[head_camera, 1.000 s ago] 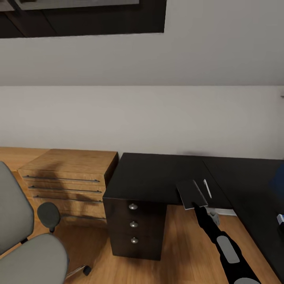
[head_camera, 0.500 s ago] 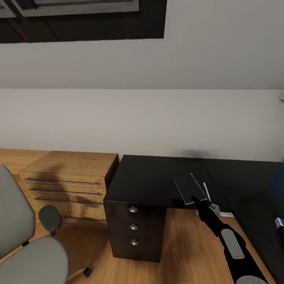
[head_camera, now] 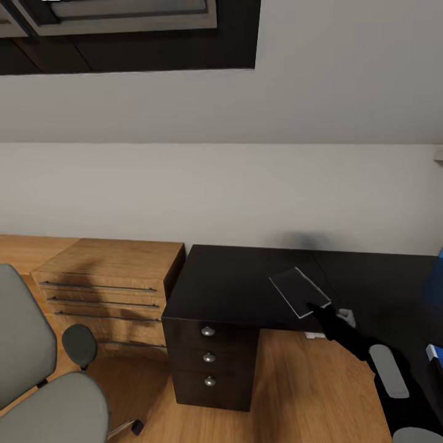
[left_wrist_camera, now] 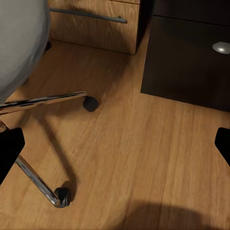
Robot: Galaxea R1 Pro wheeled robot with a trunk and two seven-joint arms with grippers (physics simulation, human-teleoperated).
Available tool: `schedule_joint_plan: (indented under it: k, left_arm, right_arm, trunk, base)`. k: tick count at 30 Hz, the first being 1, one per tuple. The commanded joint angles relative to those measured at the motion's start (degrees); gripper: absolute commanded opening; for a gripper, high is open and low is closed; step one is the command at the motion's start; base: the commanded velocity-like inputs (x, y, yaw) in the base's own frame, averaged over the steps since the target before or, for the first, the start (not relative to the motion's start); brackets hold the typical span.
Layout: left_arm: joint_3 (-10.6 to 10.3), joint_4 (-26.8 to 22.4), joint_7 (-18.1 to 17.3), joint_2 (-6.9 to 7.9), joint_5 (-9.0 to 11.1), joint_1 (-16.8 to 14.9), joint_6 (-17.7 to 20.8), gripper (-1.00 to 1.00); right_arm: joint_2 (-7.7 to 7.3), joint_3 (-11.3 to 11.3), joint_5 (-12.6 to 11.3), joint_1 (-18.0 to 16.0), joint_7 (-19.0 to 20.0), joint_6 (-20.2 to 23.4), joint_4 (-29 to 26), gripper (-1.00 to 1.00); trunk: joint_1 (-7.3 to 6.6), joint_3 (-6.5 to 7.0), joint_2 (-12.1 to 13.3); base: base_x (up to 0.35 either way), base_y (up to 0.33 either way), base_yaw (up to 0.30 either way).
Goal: In the bedroom, organize the workspace by keeping the computer under the desk, ensuring the monitor is on the desk, placing the keyboard on the desk next to the monitor, placing the mouse on the desk next to the keyboard, moving the folder from the swivel chair onto the desk next to the mouse, stacking the notebook on top of the folder with the pen on top of the notebook, and positioning the swivel chair next to the desk.
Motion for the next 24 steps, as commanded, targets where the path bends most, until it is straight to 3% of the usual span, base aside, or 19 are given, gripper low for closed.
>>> schedule_joint_plan:
  k: [1, 9, 17, 24]
  left_arm:
    - [0.1, 0.0, 0.6, -0.01, -0.6, 0.0, -0.1, 1.00]
    - [0.2, 0.0, 1.0, -0.01, -0.4, 0.0, 0.0, 1.00]
    - [0.2, 0.0, 1.0, -0.01, -0.3, 0.0, 0.1, 1.00]
    - [0.3, 0.0, 0.7, -0.01, -0.4, 0.0, 0.0, 1.00]
  right_arm:
    - [-0.12, -0.2, 0.1, 0.0, 0.2, 0.5, 0.0, -1.00]
    - [-0.77, -1.5, 0.1, 0.0, 0.3, 0.9, -0.2, -1.00]
    - [-0.95, -4.7, -0.1, 0.0, 0.6, 1.5, 0.0, -1.00]
    - [-0.97, -5.3, -0.2, 0.2, 0.6, 1.7, 0.1, -1.00]
  trunk:
    - [-0.23, 0.12, 0.4]
    - [-1.98, 1.56, 3.6]
    - [-3.74, 3.00, 6.8]
    - [-3.74, 3.05, 6.8]
  base:
    - [0.000, 0.000, 0.000]
    - [0.000, 0.000, 0.000]
    - [0.000, 0.000, 0.000]
    - [0.000, 0.000, -0.079]
